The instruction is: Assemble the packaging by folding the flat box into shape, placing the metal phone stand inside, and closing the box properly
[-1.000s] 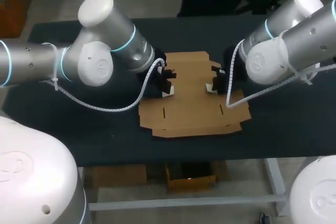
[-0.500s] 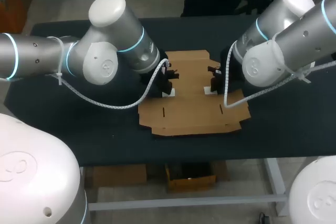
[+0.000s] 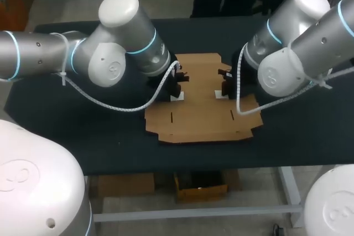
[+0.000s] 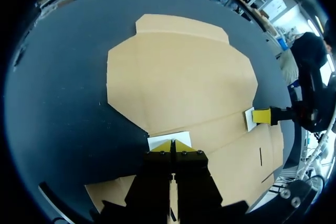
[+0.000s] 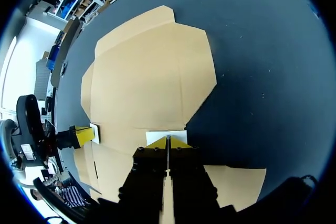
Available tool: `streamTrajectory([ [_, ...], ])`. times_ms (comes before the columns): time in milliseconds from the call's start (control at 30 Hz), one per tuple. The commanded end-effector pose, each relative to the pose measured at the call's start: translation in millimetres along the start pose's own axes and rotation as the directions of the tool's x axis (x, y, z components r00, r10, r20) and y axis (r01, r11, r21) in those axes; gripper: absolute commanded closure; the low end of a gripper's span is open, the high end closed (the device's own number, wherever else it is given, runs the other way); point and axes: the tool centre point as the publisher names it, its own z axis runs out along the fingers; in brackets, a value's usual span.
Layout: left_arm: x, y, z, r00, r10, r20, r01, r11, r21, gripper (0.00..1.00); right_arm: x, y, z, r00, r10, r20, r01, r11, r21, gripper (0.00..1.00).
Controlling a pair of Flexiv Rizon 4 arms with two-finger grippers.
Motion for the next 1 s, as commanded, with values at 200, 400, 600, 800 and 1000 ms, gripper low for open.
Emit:
streamTrajectory([
  [200,-2.5,3.0,-15,1.0,-0.001,0.006,0.001,1.0,0.015,1.0,-12,-5,-17,0.998,0.011,-0.059,-0.013,1.0,-0.025,1.0],
  [400,-6.5,1.8,-23,1.0,-0.001,0.008,0.001,1.0,0.019,1.0,-21,-5,-24,0.992,0.011,-0.129,-0.015,0.999,-0.03,1.0],
  [600,-15.1,1.2,-28,1.0,-0.014,0.008,0.014,1.0,0.014,1.0,-30,-3,-28,0.987,0.02,-0.157,-0.025,0.999,-0.03,1.0],
  [800,-23.2,1.0,-33,0.999,-0.032,0.012,0.032,0.999,0.011,1.0,-39,0,-32,0.982,0.027,-0.188,-0.032,0.999,-0.025,1.0],
  [1000,-29.1,0.5,-41,1.0,-0.03,0.003,0.03,1.0,-0.004,1.0,-45,2,-40,0.976,0.025,-0.218,-0.029,0.999,-0.019,1.0],
])
